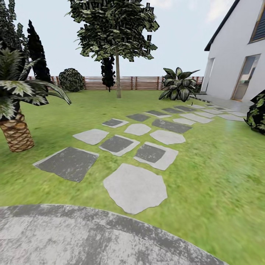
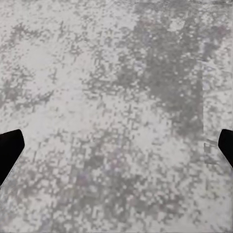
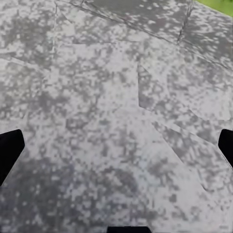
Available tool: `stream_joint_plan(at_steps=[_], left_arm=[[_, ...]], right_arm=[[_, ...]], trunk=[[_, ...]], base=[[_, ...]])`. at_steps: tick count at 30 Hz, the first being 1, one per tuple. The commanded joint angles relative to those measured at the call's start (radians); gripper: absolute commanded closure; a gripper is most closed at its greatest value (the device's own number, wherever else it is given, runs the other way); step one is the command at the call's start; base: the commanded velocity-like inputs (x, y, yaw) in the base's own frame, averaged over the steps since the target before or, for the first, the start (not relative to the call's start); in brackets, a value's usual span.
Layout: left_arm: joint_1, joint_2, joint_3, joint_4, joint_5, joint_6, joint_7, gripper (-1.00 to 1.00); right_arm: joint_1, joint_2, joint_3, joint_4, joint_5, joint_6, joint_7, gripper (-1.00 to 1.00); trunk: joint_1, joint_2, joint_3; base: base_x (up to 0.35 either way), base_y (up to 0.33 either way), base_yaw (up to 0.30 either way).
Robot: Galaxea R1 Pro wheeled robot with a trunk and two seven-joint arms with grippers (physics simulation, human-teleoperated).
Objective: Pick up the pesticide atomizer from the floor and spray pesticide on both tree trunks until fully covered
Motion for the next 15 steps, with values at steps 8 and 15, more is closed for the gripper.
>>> stream_joint_plan(at_steps=[8, 15], left_arm=[[0.000, 0.000, 0.000, 0.000, 0.001, 0.000, 0.000, -1.00], [0.000, 0.000, 0.000, 0.000, 0.000, 0.001, 0.000, -1.00]], right_arm=[[0.000, 0.001, 0.000, -0.012, -0.003, -0.018, 0.002, -1.00], [0.000, 0.026, -0.001, -0.048, -0.001, -0.170, -0.001, -1.00]], trunk=[[0.000, 0.000, 0.000], [0.000, 0.000, 0.000]], base=[[0.340, 0.000, 0.000], [0.340, 0.000, 0.000]])
